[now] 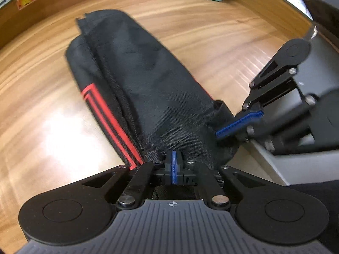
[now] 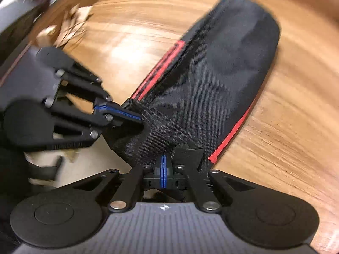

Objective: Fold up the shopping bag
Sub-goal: 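Hold the folded end with the left gripper while the right gripper presses the fold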

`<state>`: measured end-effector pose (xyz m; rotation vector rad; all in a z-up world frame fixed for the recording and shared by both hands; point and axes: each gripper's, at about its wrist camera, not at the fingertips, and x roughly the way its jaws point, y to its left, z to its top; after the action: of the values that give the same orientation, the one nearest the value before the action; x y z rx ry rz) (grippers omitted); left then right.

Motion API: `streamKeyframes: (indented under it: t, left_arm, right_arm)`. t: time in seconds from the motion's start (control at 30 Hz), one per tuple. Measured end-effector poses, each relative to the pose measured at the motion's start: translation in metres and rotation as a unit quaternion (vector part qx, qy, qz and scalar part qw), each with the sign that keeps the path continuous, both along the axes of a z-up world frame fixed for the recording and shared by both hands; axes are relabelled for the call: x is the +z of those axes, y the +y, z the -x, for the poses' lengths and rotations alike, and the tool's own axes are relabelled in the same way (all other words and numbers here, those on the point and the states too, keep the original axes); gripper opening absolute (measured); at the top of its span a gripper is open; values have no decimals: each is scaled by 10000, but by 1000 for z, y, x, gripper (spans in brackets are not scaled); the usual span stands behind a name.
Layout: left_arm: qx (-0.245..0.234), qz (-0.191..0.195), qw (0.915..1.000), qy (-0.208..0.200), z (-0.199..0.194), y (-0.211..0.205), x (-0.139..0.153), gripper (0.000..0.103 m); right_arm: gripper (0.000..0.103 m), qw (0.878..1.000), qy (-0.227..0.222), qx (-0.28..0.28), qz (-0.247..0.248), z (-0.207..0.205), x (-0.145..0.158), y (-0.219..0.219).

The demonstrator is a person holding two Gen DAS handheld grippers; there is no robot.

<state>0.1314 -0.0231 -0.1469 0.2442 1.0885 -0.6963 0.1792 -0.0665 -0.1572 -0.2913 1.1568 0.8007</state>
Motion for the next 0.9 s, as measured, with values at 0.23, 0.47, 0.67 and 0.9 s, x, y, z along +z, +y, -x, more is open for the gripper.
streamKeyframes:
  t: [0.23,0.47,0.67,0.9]
  left_arm:
    - [-323,40,9993,155,-4,-1,3,2]
    - [-457,208,9973,540,-19,4,1,2]
    - [-452,320,9965,630,-22,2,-6,2]
    - [-436,595,9924,982,-21,7,-12,2]
  right_arm:
    - [62,9682,-1919,1367,844,84,7,30]
    - [66,8430,-3794,3020,2328,139,-47,51]
    - [59,8079,-4216,3131,2673,142,-74,50]
    - [43,8409,-3580,3276,2395,134,-63,54]
